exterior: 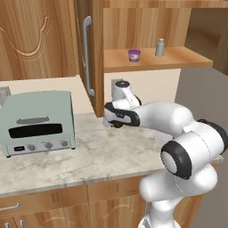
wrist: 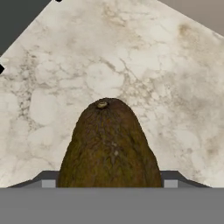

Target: Pick the avocado and bread from the counter and place them on the plate. Then pick the jam from the cabinet and place it next to the plate. Lastly close the cabinet door.

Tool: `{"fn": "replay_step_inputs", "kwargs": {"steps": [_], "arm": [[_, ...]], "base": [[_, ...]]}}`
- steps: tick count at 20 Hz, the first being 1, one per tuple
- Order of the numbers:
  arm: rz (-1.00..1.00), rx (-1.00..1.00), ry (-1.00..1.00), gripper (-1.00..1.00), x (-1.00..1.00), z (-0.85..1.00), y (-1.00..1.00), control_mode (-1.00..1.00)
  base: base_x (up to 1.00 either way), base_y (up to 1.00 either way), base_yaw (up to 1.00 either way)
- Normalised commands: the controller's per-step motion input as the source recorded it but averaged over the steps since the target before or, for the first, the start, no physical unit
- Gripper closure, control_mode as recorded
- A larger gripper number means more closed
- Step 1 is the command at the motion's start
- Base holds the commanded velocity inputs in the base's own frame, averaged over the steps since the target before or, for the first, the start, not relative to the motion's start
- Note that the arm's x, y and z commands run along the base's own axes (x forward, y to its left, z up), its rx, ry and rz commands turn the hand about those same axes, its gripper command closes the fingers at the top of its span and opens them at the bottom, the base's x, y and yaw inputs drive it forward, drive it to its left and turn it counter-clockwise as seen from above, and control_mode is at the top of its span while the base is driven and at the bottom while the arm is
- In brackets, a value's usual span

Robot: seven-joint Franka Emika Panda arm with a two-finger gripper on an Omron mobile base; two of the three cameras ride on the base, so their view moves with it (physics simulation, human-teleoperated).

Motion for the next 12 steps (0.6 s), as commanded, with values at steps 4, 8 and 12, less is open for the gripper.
{"fn": "replay_step_inputs", "kwargs": {"steps": [4, 8, 12], "arm": [[0.00, 0.05, -0.02, 1.00, -0.45, 0.55, -0.65, -1.00], [-0.06, 0.03, 0.00, 1.00, -0.44, 0.39, -0.66, -1.00], [-0.08, 0.01, 0.00, 1.00, -0.28, 0.14, -0.69, -1.00]], "base": [[0.00, 0.00, 0.00], [0.00, 0.00, 0.00], [0.00, 0.00, 0.00]]}}
